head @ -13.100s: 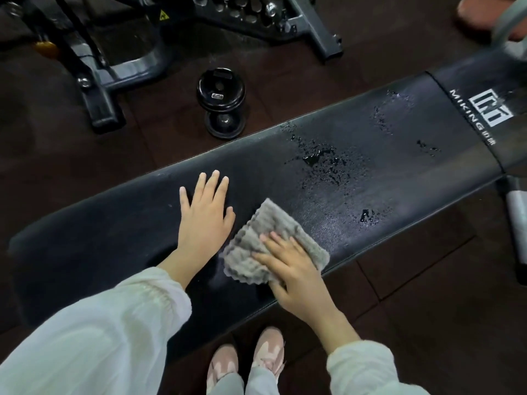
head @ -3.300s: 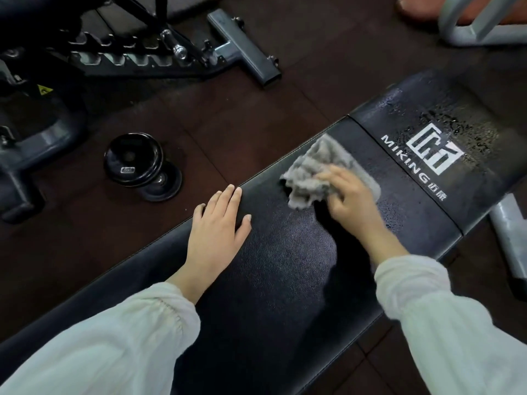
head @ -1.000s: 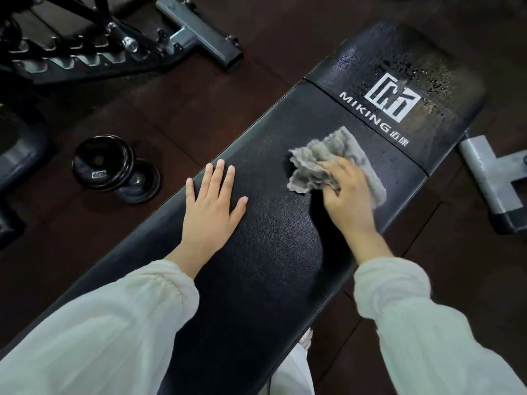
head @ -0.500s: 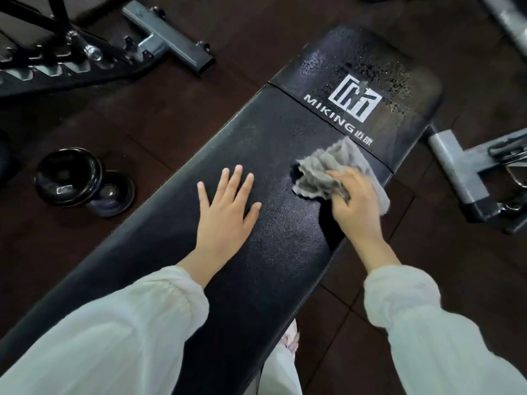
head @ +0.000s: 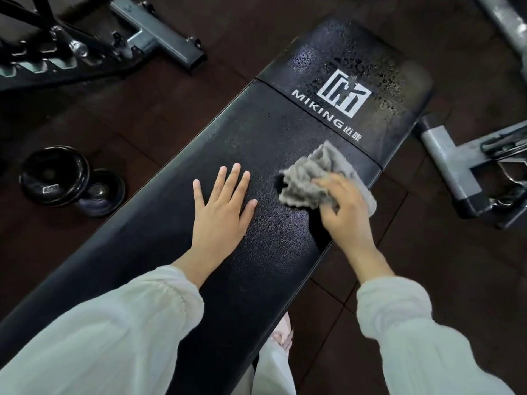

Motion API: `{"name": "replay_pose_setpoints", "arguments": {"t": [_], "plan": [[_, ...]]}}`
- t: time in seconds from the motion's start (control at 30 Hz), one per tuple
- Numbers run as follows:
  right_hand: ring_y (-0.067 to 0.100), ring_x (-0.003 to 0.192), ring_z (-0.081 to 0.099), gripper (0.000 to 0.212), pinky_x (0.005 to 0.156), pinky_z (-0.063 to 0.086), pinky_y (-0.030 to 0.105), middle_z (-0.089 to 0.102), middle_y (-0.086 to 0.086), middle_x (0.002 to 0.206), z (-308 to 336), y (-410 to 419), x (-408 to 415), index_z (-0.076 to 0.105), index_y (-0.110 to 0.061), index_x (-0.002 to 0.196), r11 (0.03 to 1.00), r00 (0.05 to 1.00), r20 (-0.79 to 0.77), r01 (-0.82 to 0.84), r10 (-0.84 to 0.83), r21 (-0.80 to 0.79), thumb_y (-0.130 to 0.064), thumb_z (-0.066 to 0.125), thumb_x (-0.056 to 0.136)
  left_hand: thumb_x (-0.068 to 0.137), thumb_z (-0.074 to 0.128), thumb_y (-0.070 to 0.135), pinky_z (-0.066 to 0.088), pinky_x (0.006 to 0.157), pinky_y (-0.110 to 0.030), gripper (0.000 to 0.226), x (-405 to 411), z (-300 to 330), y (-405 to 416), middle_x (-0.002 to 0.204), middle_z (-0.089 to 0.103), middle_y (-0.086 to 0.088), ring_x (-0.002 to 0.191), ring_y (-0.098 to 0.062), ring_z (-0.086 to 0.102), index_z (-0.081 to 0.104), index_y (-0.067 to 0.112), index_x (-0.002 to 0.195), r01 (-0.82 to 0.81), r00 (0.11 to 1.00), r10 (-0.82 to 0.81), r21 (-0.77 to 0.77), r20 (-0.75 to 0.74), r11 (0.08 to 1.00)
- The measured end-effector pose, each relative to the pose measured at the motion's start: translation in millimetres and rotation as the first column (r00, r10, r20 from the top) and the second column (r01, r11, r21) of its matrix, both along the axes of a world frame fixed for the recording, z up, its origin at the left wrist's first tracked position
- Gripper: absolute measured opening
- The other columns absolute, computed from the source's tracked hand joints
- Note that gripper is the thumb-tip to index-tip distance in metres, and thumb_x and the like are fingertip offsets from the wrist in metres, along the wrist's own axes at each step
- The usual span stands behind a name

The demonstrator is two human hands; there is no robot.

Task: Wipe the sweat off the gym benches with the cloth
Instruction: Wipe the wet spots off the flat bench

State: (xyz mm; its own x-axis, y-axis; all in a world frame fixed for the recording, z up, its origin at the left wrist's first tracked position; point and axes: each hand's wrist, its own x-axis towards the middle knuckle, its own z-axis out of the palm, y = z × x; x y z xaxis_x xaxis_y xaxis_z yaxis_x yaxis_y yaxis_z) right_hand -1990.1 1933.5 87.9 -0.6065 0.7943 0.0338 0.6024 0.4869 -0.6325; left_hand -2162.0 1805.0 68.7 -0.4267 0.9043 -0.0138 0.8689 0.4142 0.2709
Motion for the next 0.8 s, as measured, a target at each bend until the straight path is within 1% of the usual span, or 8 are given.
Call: {"name": "replay_pose_setpoints", "arguments": {"t": [0.1,0.23,0.33,0.4,0.47,0.6,0.73,0.8], "plan": [[0.027,0.115,0.050,0.040,0.104,0.034,0.042,0.061,0.012,0.117,5,17,-35,0.065,-0.006,0.107,1.000,0.999,0.043,0.028,-0.028,0.006,-0.011,0.044,0.073,0.094,0.028,0.037,0.022,0.103,-0.062,0.052,1,0,0,0.143,0.044,-0.007,0.133,-0.028,0.038,0.046,0.012,0.136,-0.005,1.000,0.005,0.020,-0.027,1.000],[0.029,0.110,0.051,0.039,0.108,0.020,0.019,0.062,0.018,0.111,1,-23,-34,0.065,-0.001,0.107,0.963,0.964,0.016,-0.266,0.265,0.049,-0.003,0.048,0.072,0.091,0.031,0.033,0.026,0.099,-0.065,0.051,1,-2,0,0.140,0.047,-0.008,0.130,-0.029,0.042,0.049,0.010,0.133,0.010,0.998,-0.009,0.018,-0.066,1.000],[0.020,0.112,0.048,0.039,0.106,0.029,0.027,0.058,0.007,0.114,-2,-40,15,0.063,-0.010,0.107,0.920,0.918,-0.060,-0.391,0.391,0.019,-0.007,0.044,0.074,0.091,0.031,0.034,0.027,0.098,-0.064,0.052,0,-1,1,0.140,0.047,-0.008,0.129,-0.029,0.044,0.049,0.011,0.133,0.011,0.996,-0.010,0.017,-0.086,1.000],[0.019,0.114,0.048,0.039,0.105,0.031,0.029,0.054,0.002,0.117,-4,-33,39,0.060,-0.014,0.109,0.946,0.944,-0.055,-0.324,0.325,0.029,-0.007,0.042,0.075,0.092,0.031,0.035,0.027,0.099,-0.063,0.051,0,0,1,0.139,0.048,-0.007,0.129,-0.028,0.044,0.050,0.011,0.133,-0.002,0.997,0.004,0.021,-0.080,1.000],[0.021,0.113,0.048,0.040,0.103,0.029,0.024,0.059,0.011,0.114,-5,-14,37,0.063,-0.008,0.108,0.982,0.984,-0.022,-0.178,0.179,0.056,-0.010,0.040,0.076,0.093,0.031,0.036,0.027,0.100,-0.062,0.050,0,1,1,0.140,0.048,-0.006,0.130,-0.027,0.043,0.049,0.012,0.133,-0.004,0.997,0.006,0.026,-0.075,1.000],[0.027,0.112,0.051,0.040,0.101,0.029,0.027,0.062,0.015,0.114,1,28,-28,0.065,-0.003,0.106,0.999,0.999,0.034,0.028,-0.029,0.031,-0.013,0.043,0.075,0.093,0.031,0.033,0.030,0.100,-0.060,0.049,1,2,1,0.140,0.048,-0.005,0.129,-0.026,0.044,0.048,0.012,0.134,-0.032,0.998,0.035,0.049,-0.060,0.998],[0.034,0.113,0.051,0.039,0.108,0.016,0.016,0.060,0.021,0.114,2,-9,-46,0.065,-0.001,0.107,0.981,0.981,0.022,-0.191,0.191,0.012,-0.005,0.044,0.074,0.092,0.031,0.027,0.034,0.099,-0.055,0.048,-3,6,2,0.136,0.051,-0.010,0.125,-0.029,0.048,0.051,0.007,0.131,-0.093,0.995,0.095,0.093,-0.022,0.991],[0.031,0.107,0.051,0.036,0.107,0.024,0.019,0.060,0.019,0.110,0,-43,-14,0.062,-0.005,0.107,0.939,0.938,-0.044,-0.341,0.343,0.042,-0.005,0.043,0.077,0.091,0.032,0.027,0.036,0.097,-0.055,0.047,-4,8,5,0.133,0.054,-0.011,0.123,-0.030,0.050,0.053,0.005,0.128,-0.118,0.993,0.120,0.095,-0.011,0.988]]}}
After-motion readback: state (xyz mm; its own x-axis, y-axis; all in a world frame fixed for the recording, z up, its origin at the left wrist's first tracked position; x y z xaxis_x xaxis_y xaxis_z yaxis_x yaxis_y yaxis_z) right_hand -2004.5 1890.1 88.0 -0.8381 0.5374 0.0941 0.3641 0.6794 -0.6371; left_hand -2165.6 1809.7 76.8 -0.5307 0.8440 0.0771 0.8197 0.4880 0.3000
